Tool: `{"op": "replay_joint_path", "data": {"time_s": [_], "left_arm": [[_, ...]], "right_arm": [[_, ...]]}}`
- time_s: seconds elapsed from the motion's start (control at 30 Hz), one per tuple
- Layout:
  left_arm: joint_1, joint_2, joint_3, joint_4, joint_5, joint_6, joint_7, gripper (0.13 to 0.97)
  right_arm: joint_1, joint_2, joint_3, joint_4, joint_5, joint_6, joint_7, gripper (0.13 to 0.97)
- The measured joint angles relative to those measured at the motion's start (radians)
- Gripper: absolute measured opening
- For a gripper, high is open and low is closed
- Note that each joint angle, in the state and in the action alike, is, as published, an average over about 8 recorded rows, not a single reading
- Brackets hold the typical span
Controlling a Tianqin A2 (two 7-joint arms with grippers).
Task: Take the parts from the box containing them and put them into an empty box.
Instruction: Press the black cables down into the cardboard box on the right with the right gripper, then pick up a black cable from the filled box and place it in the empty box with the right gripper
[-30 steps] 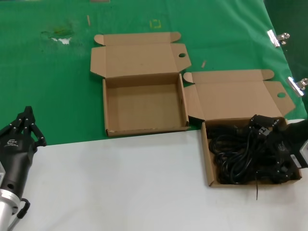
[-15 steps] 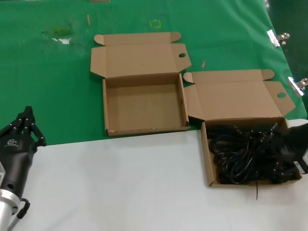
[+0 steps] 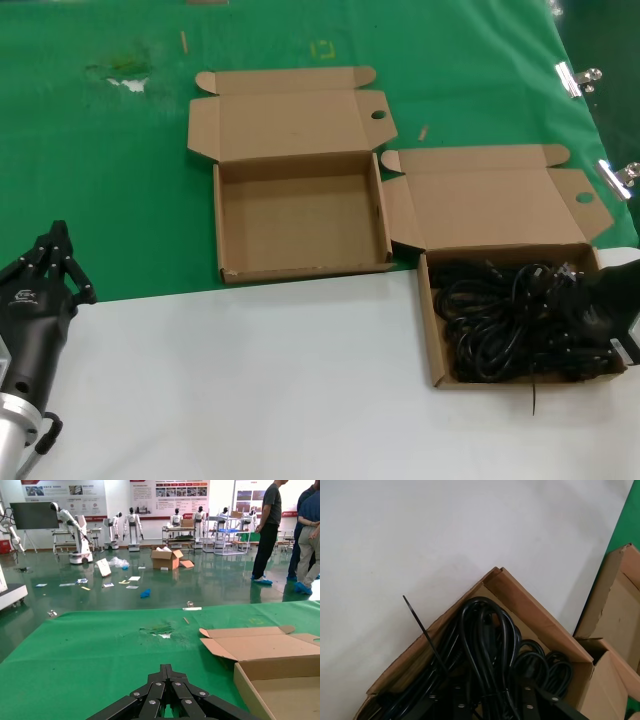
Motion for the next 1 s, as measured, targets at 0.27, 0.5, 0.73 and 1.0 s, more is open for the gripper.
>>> {"op": "replay_joint_path", "data": {"time_s": [0.27, 0.5, 0.73, 1.0], "left_arm": [[0.000, 0.000, 0.000, 0.000, 0.000, 0.000, 0.000, 0.140], [0.000, 0.000, 0.000, 0.000, 0.000, 0.000, 0.000, 0.140], [0.000, 0.000, 0.000, 0.000, 0.000, 0.000, 0.000, 0.140], [0.000, 0.000, 0.000, 0.000, 0.000, 0.000, 0.000, 0.140]], "right_arm": [[-0.002, -0.003, -0.004, -0.009, -0.004, 0.001, -0.015, 0.278], [-0.019, 0.016, 0.002, 0.029, 0.005, -0.014, 0.044, 0.198], [-0.045, 0.055, 0.023, 0.123, 0.034, -0.045, 0.192, 0.180], [-0.041, 0.083, 0.046, 0.210, 0.049, -0.061, 0.331, 0.176]]}}
